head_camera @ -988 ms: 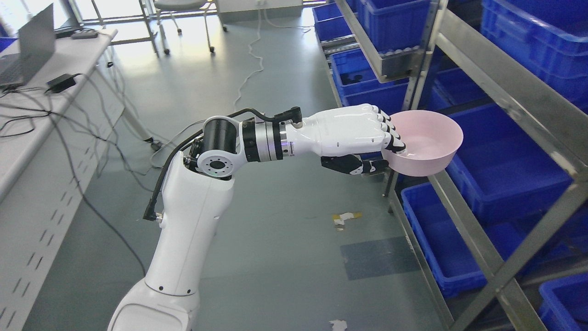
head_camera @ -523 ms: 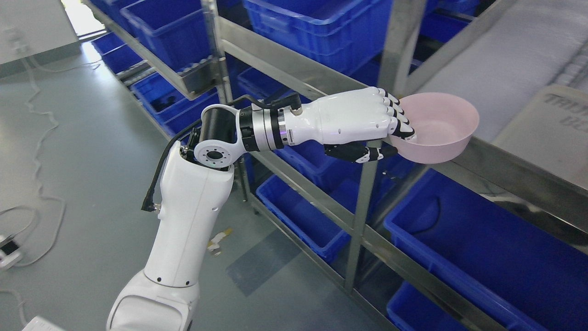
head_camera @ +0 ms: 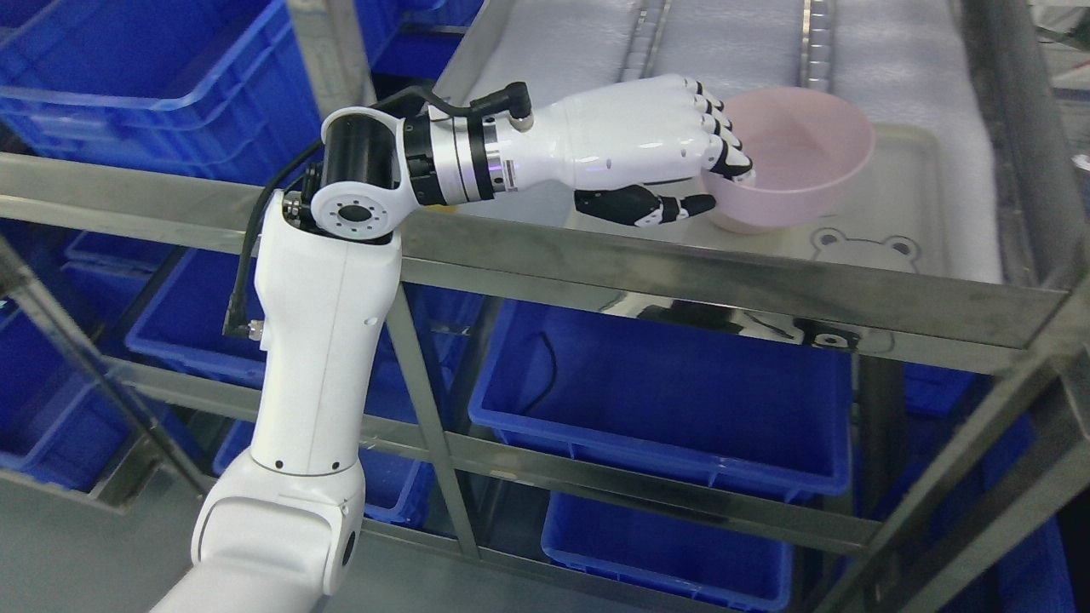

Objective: Stack pink IKEA bowl on shelf middle layer
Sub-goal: 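Lower the pink bowl onto the pink bowl on the tray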

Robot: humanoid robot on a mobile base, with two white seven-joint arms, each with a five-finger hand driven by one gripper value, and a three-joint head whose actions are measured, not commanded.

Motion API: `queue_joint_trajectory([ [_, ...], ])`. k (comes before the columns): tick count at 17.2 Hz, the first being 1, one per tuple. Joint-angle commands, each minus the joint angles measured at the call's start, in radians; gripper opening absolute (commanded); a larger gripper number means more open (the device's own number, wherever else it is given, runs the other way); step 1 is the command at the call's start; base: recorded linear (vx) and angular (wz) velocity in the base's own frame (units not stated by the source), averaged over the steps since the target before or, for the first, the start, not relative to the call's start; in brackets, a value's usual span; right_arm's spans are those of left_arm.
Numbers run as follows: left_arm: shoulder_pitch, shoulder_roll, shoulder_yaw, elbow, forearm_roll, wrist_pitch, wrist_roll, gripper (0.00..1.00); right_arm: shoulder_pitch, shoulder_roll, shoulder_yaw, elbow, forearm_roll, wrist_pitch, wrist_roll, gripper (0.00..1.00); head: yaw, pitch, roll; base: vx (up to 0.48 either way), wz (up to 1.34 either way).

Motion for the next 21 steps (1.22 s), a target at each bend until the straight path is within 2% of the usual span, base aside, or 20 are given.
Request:
queue_joint_trajectory([
  [1, -0.031, 0.018, 0.201, 0.104, -0.216, -0.001, -0.031, 0.03, 0.004, -0.017, 0.0, -0.018, 0.0, -0.001, 0.007, 1.0, 0.0, 0.0, 0.0, 0.006, -0.83],
  [4, -0.04, 0.018, 0.226, 0.185, -0.343, -0.001, -0.022, 0.03, 0.003, -0.017, 0.0, -0.018, 0.0, -0.001, 0.007, 1.0, 0.0, 0.0, 0.0, 0.02, -0.49],
  [7, -0.051, 0.018, 0.198, 0.217, -0.372, -0.001, -0.02, 0.03, 0.003, -0.017, 0.0, -0.018, 0.0, -0.001, 0.007, 1.0, 0.0, 0.0, 0.0, 0.019, -0.16],
  [12, -0.181, 0.018, 0.013, 0.368, -0.397, -0.001, 0.039, 0.03, 0.003, -0.017, 0.0, -0.018, 0.0, -0.001, 0.007, 1.0, 0.0, 0.0, 0.0, 0.005, -0.02],
  [21, -0.134, 0.018, -0.122, 0.369, -0.394, -0.001, 0.081, 0.03, 0.004, -0.017, 0.0, -0.018, 0.0, -0.001, 0.007, 1.0, 0.0, 0.0, 0.0, 0.0, -0.01],
])
